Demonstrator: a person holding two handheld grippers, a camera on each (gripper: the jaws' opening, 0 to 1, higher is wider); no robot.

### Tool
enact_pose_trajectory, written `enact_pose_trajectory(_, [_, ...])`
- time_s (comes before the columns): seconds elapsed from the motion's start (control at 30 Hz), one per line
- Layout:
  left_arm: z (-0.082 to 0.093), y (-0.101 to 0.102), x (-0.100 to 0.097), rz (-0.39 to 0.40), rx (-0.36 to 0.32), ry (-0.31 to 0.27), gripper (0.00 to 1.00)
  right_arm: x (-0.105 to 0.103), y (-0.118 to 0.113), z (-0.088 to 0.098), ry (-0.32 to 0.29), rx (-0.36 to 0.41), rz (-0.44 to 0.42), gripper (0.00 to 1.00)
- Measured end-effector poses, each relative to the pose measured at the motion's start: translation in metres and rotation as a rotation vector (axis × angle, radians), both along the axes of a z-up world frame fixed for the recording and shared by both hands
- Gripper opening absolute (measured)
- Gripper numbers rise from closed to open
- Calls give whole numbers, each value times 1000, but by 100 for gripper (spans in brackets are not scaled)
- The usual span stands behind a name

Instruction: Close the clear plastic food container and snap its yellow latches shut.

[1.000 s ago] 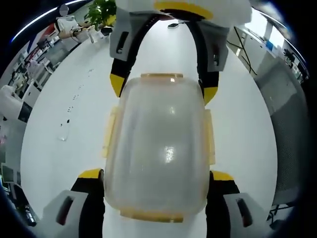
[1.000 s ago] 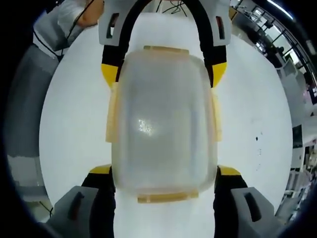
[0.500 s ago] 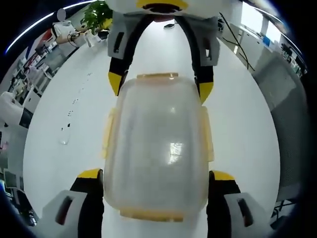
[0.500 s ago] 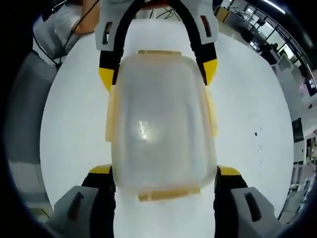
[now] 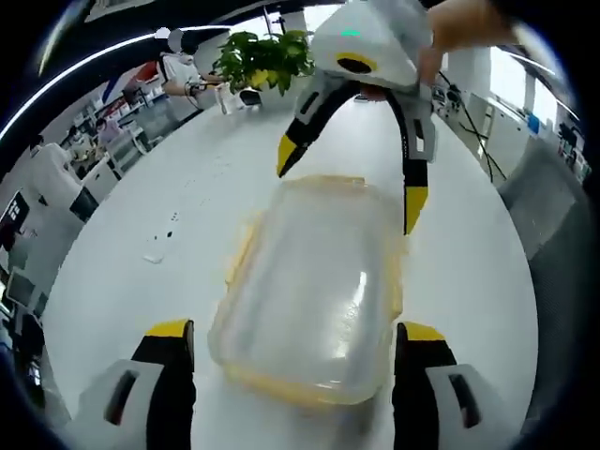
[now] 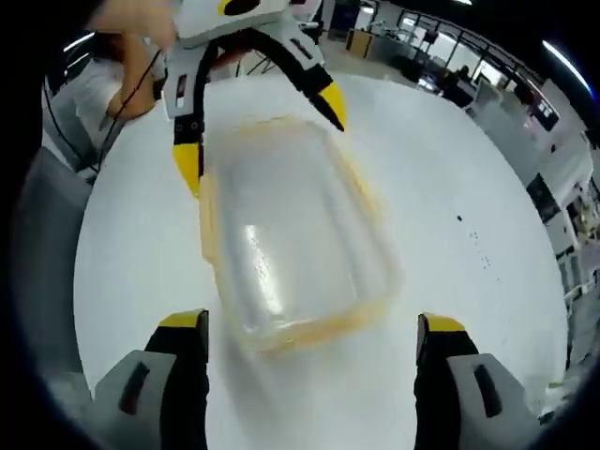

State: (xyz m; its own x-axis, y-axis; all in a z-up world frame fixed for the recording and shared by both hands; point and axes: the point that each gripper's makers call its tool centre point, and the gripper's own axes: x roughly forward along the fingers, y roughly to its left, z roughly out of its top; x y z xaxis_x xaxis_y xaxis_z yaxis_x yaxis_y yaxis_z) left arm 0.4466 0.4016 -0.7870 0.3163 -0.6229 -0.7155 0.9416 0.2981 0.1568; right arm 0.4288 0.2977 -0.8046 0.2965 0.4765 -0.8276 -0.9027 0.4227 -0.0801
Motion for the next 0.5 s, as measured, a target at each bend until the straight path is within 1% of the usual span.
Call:
enact_pose_trajectory(0.03, [1,2,0,20,-14,-6,86,2,-2,2,-23,15,-15,92])
enact_pose_trajectory(0.07, [2,2,0,30,-25,-9,86,1,-4,3,-28,14,-21,92])
enact_pose_trajectory(0.1, [4,2,-1,47,-51,-11,86,-3,-4,3,-21,30,-41,93])
enact_pose_trajectory(0.2, [11,1,1,116,-137,-16,87,-3,-5,6,-38,90,-97,95])
enact_pose_trajectory(0.23, [12,2,2,138,-155,-15,87,-4,-6,8,-36,120,-141,96])
enact_pose_trajectory(0.27, [14,6,2,177,-178,-12,87,-4,-5,10,-41,146,-155,97])
enact_pose_trajectory(0.3, [15,8,3,200,-199,-9,88,-4,-5,11,-40,166,-176,98])
enact_pose_trajectory(0.33, [13,9,3,221,-215,-1,88,-6,-5,12,-29,201,-214,97])
enact_pose_trajectory(0.37, [11,12,2,235,-218,7,89,-5,-5,14,-36,229,-237,98])
enact_pose_trajectory(0.4, [9,15,2,254,-216,5,89,-5,-4,16,-53,258,-254,100])
enact_pose_trajectory(0.43, [8,18,3,275,-235,2,90,-6,-3,19,-71,290,-268,99])
enact_pose_trajectory(0.47, [8,20,2,301,-262,2,90,-8,-2,21,-66,319,-284,99])
enact_pose_trajectory(0.5, [10,24,3,313,-263,-23,90,-10,2,24,-65,369,-301,99])
